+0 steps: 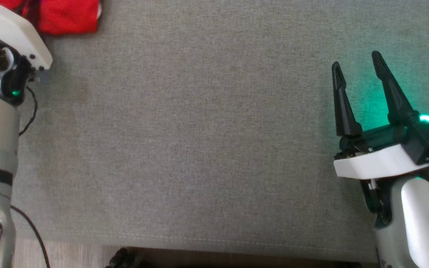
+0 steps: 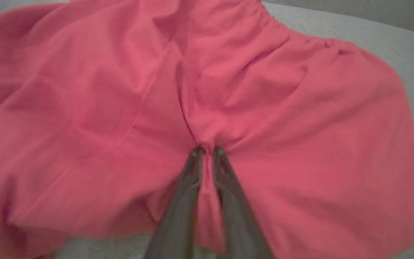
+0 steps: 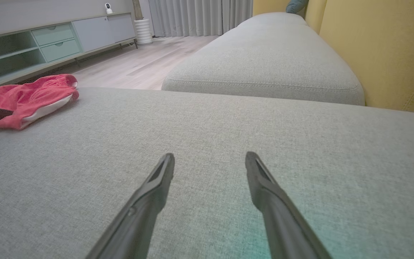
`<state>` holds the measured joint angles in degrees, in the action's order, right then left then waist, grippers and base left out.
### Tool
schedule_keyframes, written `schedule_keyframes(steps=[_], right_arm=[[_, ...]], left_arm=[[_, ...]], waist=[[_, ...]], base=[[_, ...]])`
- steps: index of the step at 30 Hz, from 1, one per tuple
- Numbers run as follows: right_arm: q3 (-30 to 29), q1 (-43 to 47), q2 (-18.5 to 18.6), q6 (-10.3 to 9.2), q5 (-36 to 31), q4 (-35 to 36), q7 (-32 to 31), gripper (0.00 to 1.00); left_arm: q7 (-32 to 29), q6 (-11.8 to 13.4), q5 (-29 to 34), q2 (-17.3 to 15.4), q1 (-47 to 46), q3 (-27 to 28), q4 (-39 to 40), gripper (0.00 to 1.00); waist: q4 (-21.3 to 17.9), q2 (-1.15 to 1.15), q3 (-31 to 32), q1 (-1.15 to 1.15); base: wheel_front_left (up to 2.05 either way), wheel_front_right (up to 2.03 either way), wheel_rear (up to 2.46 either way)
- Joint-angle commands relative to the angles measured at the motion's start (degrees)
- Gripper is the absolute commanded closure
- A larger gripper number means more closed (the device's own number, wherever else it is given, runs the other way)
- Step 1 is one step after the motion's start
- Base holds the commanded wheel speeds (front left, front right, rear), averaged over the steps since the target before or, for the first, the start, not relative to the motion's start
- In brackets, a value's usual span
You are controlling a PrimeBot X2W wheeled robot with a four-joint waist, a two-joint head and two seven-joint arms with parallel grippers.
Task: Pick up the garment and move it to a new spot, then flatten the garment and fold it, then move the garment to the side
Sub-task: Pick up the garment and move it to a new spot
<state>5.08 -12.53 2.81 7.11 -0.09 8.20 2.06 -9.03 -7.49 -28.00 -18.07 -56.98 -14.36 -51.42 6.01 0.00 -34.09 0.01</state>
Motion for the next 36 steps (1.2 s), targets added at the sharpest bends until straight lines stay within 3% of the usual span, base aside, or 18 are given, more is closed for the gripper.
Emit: schedule_keyframes(steps=[1, 12, 18, 26, 36], right_arm=[[1.2, -0.2, 0.1, 0.37, 0.1, 1.8, 0.7, 0.00], [1.1, -0.5, 0.1, 0.37, 2.2, -1.2, 3.2, 0.00], [0.8, 0.0, 0.1, 0.37, 3.9, -3.7, 4.8, 0.00], [0.7, 0.8, 0.1, 0.37, 5.9, -6.3, 6.7, 0.00], [-0.8, 2.1, 0.1, 0.37, 8.3, -9.3, 9.1, 0.00]], left_arm=[[-0.4, 0.0, -0.5, -3.0, 0.9, 0.3, -0.3, 1.00], [9.7, 0.0, 2.9, -6.4, -3.0, -3.6, -1.1, 1.00], [11.8, 0.0, 4.2, -8.0, -5.3, -7.3, 1.6, 1.00], [12.4, 0.0, 4.0, -9.6, -6.9, -13.0, 8.6, 1.00], [10.9, 0.0, 2.0, -11.1, -6.4, -22.6, 23.6, 1.00]], waist=[[0.1, 0.00, 0.3, -0.01], [1.4, 0.00, 6.1, -0.01], [1.3, 0.00, 10.8, -0.01], [-0.2, 0.00, 15.1, -0.01], [-4.6, 0.00, 20.4, -0.01]], base=[[0.00, 0.00, 0.00], [0.00, 0.00, 0.00], [0.00, 0.00, 0.00], [0.00, 0.00, 0.00], [0.00, 0.00, 0.00]])
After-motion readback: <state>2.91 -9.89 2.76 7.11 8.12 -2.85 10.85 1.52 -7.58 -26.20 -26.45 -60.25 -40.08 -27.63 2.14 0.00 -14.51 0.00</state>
